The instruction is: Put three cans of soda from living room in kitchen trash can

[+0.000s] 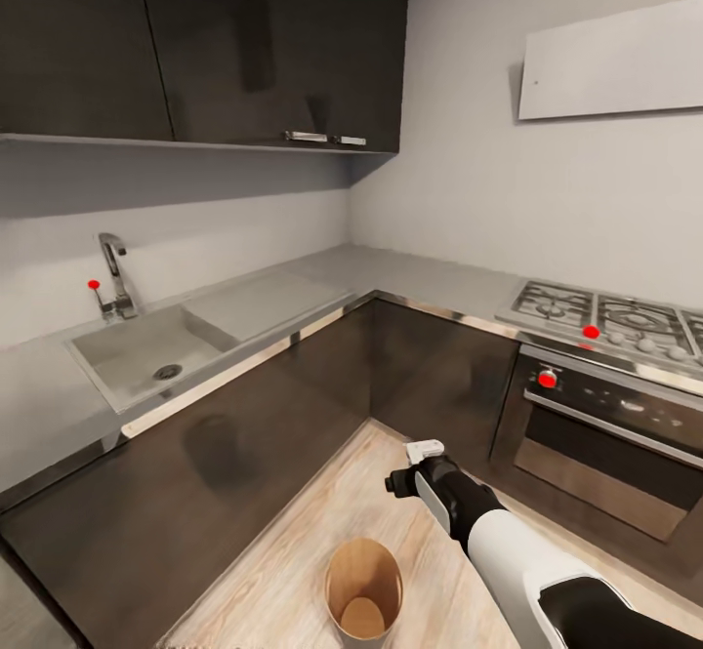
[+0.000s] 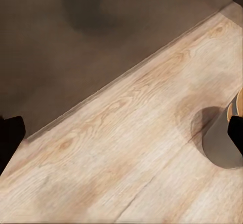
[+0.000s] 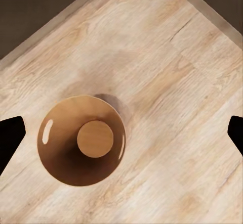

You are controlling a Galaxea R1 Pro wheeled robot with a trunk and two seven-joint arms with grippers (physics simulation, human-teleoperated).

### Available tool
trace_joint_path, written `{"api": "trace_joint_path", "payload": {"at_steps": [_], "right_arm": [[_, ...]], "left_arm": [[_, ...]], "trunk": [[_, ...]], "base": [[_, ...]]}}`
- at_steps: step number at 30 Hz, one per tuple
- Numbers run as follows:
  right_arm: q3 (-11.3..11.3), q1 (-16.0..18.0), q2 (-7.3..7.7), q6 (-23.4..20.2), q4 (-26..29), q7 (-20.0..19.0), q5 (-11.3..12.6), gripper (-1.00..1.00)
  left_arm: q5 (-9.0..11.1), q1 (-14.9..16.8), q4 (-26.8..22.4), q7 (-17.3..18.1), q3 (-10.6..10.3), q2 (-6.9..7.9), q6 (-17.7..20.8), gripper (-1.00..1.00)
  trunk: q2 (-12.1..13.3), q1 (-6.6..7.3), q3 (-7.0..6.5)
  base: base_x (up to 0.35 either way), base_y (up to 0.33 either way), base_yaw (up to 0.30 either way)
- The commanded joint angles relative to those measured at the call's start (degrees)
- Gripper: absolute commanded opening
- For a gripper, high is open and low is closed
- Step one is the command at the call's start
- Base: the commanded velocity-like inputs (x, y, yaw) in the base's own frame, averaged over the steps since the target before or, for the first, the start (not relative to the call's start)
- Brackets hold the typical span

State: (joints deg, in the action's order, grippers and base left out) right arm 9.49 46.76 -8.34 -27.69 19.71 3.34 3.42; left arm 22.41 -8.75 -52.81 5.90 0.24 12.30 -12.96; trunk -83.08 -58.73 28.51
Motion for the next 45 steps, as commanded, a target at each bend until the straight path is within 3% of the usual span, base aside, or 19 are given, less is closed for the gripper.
{"api": "trace_joint_path", "payload": {"at_steps": [1,18,22,23,26,45], "right_arm": [[0.00,0.00,-0.02,0.02,-0.01,0.00,0.01,1.00],[0.00,0.00,-0.06,0.15,-0.03,-0.33,0.00,1.00],[0.45,-0.05,-0.10,0.26,-0.11,-0.80,-0.07,1.00],[1.83,-0.07,-0.39,-0.03,-0.12,-1.04,-0.08,1.00],[2.95,-0.08,-0.58,0.02,-0.10,-1.18,-0.08,1.00],[3.43,-0.09,-0.80,-0.36,0.14,-1.17,-0.08,1.00]], "left_arm": [[0.00,0.01,0.00,-0.08,0.01,-0.02,0.03,1.00],[0.07,-0.02,-0.09,-1.28,0.05,-0.09,0.11,1.00],[0.03,-0.02,-0.04,-1.32,0.03,-0.09,0.06,1.00],[0.01,-0.01,-0.02,-1.33,0.03,-0.09,0.05,1.00],[-0.03,0.00,-0.02,-1.33,0.03,-0.09,0.04,1.00],[-0.02,0.03,0.00,-1.29,0.01,-0.09,0.06,1.00]], "trunk": [[0.00,0.00,0.00],[0.00,0.00,0.02],[0.00,0.00,0.03],[0.00,0.00,0.03],[0.00,0.00,0.03],[0.00,0.00,0.03]], "base": [[-0.007,-0.084,0.259],[-0.076,-0.210,0.241],[-0.009,-0.068,0.062],[-0.002,-0.018,0.016],[-0.001,-0.008,0.008],[0.077,-0.001,0.001]]}}
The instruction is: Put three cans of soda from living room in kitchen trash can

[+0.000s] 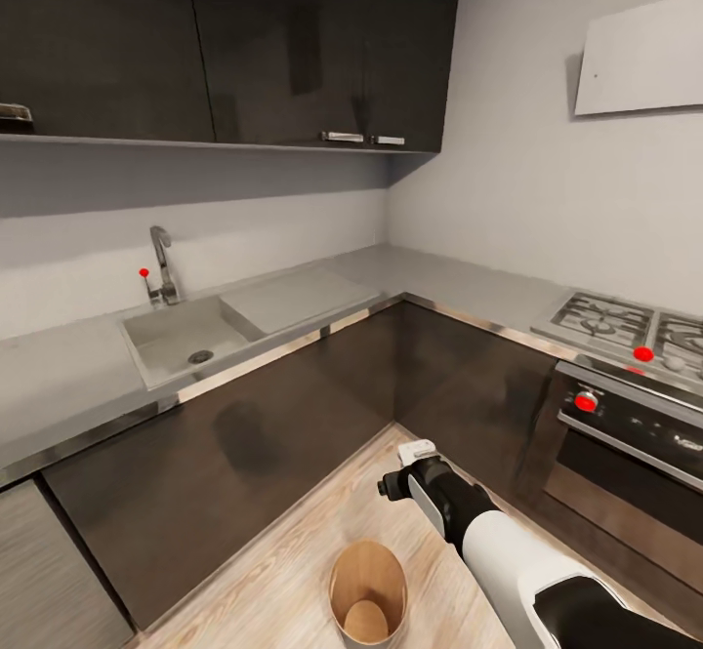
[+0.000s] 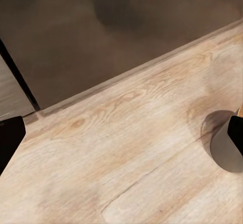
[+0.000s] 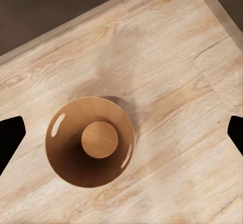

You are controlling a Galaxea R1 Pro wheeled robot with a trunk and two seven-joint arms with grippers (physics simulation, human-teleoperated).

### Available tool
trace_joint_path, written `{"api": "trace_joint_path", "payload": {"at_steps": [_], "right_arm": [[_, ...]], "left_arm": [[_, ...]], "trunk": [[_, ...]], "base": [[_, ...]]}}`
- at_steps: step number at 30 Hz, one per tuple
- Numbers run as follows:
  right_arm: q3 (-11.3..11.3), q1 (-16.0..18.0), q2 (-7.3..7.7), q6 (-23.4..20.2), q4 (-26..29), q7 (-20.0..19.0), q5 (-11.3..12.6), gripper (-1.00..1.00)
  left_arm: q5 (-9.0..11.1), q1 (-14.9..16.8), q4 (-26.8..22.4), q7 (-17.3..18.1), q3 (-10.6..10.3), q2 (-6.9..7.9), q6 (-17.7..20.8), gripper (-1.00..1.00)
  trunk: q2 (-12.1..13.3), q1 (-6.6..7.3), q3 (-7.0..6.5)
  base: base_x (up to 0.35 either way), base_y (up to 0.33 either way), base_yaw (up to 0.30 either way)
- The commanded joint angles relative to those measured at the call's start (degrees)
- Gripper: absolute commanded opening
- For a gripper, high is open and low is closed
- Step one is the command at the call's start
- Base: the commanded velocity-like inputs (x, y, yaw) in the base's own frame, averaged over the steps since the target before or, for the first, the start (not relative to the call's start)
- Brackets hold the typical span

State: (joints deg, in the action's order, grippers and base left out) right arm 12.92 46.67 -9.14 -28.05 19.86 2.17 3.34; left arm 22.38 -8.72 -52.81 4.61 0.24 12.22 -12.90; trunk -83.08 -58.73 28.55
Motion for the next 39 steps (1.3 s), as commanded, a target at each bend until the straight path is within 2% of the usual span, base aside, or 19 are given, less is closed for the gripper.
{"api": "trace_joint_path", "payload": {"at_steps": [1,27,39], "right_arm": [[0.00,0.00,0.00,-0.02,0.00,0.01,0.00,1.00],[0.00,0.00,-0.17,0.61,0.16,0.27,0.33,1.00],[0.00,0.00,-0.34,0.68,0.14,0.16,0.52,1.00]], "left_arm": [[0.01,0.00,0.00,0.01,0.00,0.00,0.00,1.00],[0.04,-0.05,-0.01,-0.04,0.02,0.00,-0.02,1.00],[-0.03,-0.07,-0.01,-0.04,0.02,0.00,-0.02,1.00]], "trunk": [[0.00,0.00,0.00],[0.00,0.00,0.06],[-4.81,-2.64,2.92]], "base": [[0.045,0.000,0.000],[0.005,0.000,0.000],[0.000,0.000,0.000]]}}
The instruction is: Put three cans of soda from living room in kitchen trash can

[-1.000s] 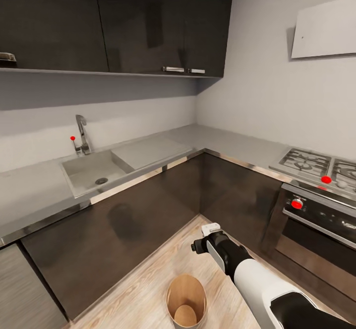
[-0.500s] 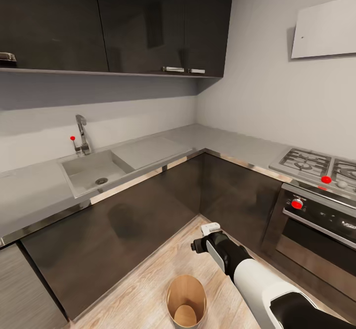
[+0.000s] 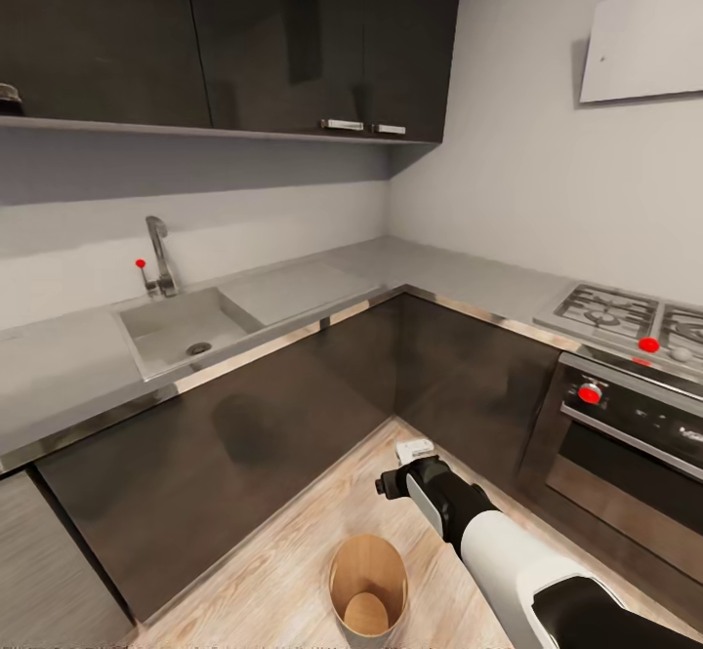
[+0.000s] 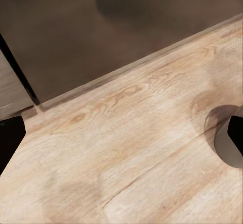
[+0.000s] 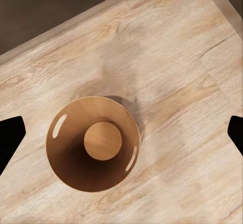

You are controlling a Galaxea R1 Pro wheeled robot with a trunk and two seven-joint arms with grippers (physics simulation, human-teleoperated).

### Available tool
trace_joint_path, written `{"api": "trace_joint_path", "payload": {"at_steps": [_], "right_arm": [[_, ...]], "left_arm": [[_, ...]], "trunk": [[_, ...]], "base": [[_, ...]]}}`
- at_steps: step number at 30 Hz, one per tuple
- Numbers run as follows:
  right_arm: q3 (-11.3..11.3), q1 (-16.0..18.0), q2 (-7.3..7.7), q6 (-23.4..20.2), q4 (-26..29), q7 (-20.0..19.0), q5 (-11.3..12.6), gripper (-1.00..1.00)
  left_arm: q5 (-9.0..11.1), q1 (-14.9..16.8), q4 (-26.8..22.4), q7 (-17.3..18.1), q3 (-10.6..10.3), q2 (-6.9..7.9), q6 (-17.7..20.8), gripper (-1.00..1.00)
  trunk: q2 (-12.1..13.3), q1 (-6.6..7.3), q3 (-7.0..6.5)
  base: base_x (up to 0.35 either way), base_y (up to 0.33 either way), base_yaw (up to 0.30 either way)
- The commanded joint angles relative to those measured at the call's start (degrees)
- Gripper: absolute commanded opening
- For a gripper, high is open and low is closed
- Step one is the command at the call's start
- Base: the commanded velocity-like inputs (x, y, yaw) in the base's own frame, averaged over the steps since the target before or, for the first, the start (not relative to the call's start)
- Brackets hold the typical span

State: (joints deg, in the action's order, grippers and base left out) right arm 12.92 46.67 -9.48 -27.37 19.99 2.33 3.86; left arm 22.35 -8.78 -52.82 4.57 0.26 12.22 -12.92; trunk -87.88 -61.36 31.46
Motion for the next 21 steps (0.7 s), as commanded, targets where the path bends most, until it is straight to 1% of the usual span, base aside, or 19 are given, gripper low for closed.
{"api": "trace_joint_path", "payload": {"at_steps": [1,21], "right_arm": [[0.00,0.00,0.00,-0.04,-0.01,0.02,0.00,1.00],[0.00,0.00,-0.01,-0.31,0.00,0.29,-0.16,1.00]], "left_arm": [[-0.01,0.01,0.03,0.00,0.00,0.00,0.00,1.00],[-0.03,0.00,0.07,0.00,-0.09,0.00,0.01,1.00]], "trunk": [[-0.42,-0.23,0.27],[-8.44,-4.62,5.64]], "base": [[0.000,0.000,0.000],[0.000,0.000,0.000]]}}
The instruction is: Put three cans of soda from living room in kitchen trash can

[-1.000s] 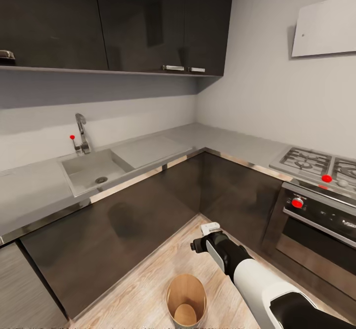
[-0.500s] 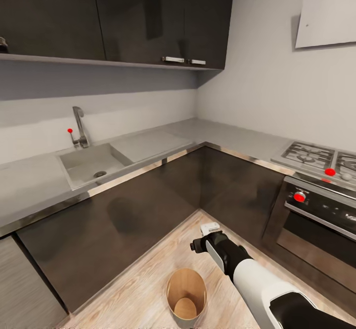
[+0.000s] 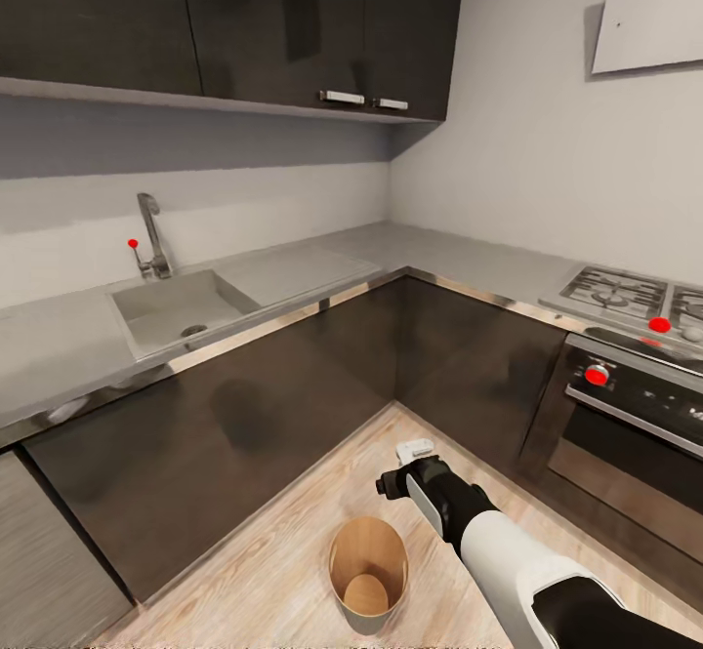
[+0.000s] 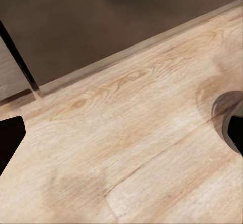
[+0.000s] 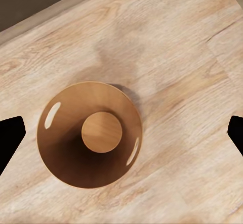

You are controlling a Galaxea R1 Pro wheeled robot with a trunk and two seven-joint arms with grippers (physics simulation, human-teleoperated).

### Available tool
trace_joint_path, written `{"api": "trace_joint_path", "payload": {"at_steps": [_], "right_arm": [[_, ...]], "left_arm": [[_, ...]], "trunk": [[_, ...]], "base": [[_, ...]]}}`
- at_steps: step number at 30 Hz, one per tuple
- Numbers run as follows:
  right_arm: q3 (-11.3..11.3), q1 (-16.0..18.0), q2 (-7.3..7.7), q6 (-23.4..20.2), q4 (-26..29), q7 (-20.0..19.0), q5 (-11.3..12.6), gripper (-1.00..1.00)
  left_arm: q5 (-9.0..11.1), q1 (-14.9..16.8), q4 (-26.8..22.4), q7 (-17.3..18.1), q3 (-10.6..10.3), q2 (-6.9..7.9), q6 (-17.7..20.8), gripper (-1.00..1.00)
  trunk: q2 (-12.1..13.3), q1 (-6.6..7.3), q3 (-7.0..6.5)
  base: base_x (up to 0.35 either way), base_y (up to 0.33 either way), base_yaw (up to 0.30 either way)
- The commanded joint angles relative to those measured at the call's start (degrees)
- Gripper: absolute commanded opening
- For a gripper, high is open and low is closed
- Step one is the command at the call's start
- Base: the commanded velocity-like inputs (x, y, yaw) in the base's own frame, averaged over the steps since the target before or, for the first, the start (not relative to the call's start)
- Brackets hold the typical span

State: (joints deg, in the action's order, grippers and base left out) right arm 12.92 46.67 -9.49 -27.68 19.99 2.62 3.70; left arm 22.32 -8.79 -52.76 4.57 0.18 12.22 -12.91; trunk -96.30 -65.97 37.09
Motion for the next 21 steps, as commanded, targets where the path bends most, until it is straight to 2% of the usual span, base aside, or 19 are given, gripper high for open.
{"api": "trace_joint_path", "payload": {"at_steps": [1,21], "right_arm": [[0.00,0.00,0.00,0.00,-0.01,-0.02,0.00,1.00],[0.00,0.00,0.00,0.10,0.05,-0.16,-0.01,1.00]], "left_arm": [[0.00,0.00,-0.01,0.00,0.00,0.00,0.00,1.00],[0.00,0.01,-0.07,0.07,0.00,0.00,-0.01,1.00]], "trunk": [[-0.42,-0.23,0.28],[-8.44,-4.62,5.67]], "base": [[0.000,0.000,0.000],[0.000,0.000,0.000]]}}
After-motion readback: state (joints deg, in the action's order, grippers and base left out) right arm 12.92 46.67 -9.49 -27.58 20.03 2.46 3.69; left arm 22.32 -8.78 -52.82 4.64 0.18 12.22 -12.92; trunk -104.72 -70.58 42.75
